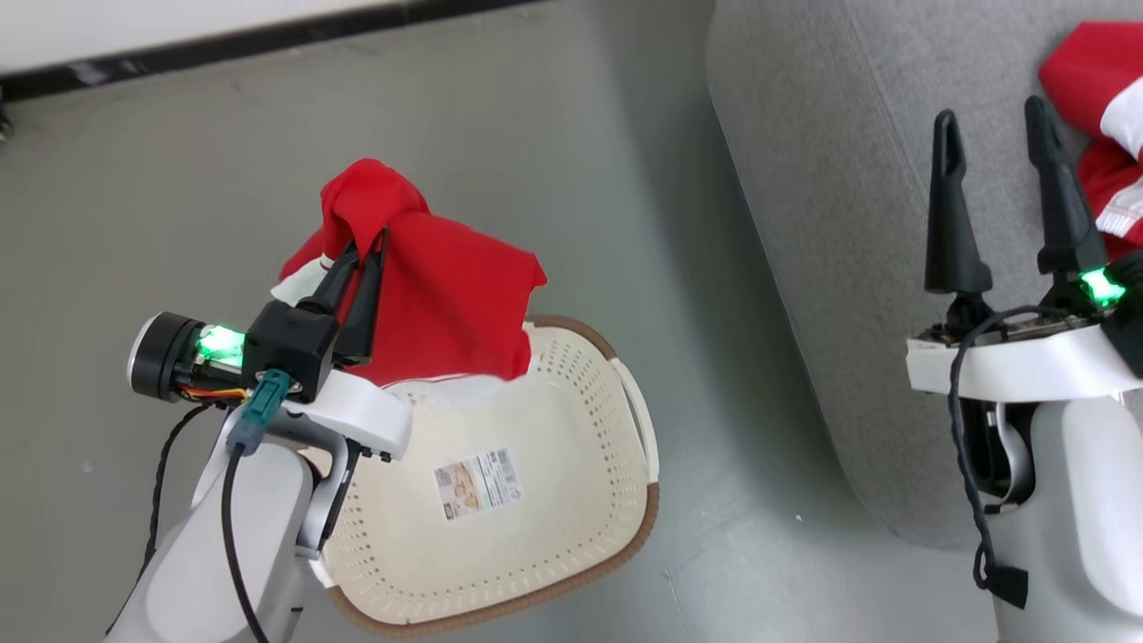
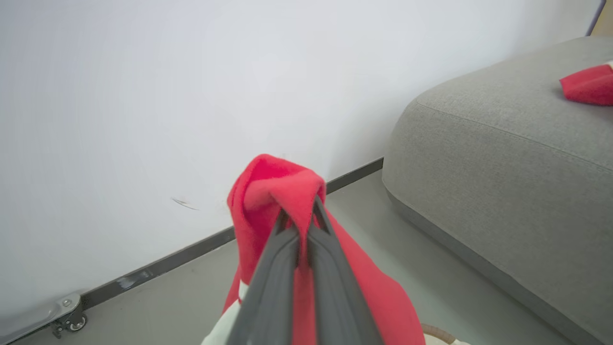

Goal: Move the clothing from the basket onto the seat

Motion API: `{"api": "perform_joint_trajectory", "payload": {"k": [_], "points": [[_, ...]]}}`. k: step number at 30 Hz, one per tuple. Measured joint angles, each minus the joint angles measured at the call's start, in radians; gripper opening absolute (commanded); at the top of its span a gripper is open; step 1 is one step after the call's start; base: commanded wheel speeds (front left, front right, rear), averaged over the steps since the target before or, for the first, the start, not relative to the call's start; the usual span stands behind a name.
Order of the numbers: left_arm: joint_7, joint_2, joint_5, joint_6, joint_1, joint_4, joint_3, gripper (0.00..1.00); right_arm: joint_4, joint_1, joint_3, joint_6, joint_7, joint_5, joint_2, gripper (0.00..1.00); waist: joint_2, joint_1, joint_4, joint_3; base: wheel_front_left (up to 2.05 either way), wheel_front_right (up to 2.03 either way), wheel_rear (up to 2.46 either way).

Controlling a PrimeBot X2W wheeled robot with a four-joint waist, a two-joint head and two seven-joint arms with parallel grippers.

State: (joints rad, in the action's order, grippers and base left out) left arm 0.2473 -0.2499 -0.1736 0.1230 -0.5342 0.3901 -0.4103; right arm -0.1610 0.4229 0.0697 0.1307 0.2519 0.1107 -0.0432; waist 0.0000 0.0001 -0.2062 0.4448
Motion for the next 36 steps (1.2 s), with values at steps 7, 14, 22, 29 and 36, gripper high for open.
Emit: {"api": "perform_joint_trajectory", "payload": {"k": [7,14,22,29,36], "points": [[0.0,-0.024,0.0,0.0,0.026,-0.053,0.014,0.0,-0.026,-0.035,-0.012,0.0,0.0,-0.025,-0.012,1.0,0.0,0.0,0.035,-0.076,0.0,0.0,0.0],[0.001,-0.039,0.0,-0.01,0.048,-0.085,0.021,0.0,-0.05,-0.063,-0.046,0.0,0.0,-0.051,-0.03,1.0,0.0,0.0,0.066,-0.154,0.0,0.0,0.0],[0.001,-0.054,-0.013,-0.025,0.093,-0.108,0.034,0.0,-0.072,-0.093,-0.091,0.0,-0.006,-0.057,-0.056,1.0,0.0,0.0,0.097,-0.24,0.0,0.0,0.0],[0.001,-0.07,-0.017,-0.057,0.115,-0.14,0.027,0.0,-0.083,-0.112,-0.182,0.0,-0.043,-0.054,-0.086,1.0,0.0,-0.0001,0.128,-0.316,0.0,0.0,0.0],[0.001,-0.088,-0.018,-0.107,0.123,-0.157,-0.002,0.0,-0.094,-0.112,-0.303,0.0,-0.091,-0.01,-0.123,1.0,0.0,0.0,0.156,-0.371,0.0,0.0,0.0]]}}
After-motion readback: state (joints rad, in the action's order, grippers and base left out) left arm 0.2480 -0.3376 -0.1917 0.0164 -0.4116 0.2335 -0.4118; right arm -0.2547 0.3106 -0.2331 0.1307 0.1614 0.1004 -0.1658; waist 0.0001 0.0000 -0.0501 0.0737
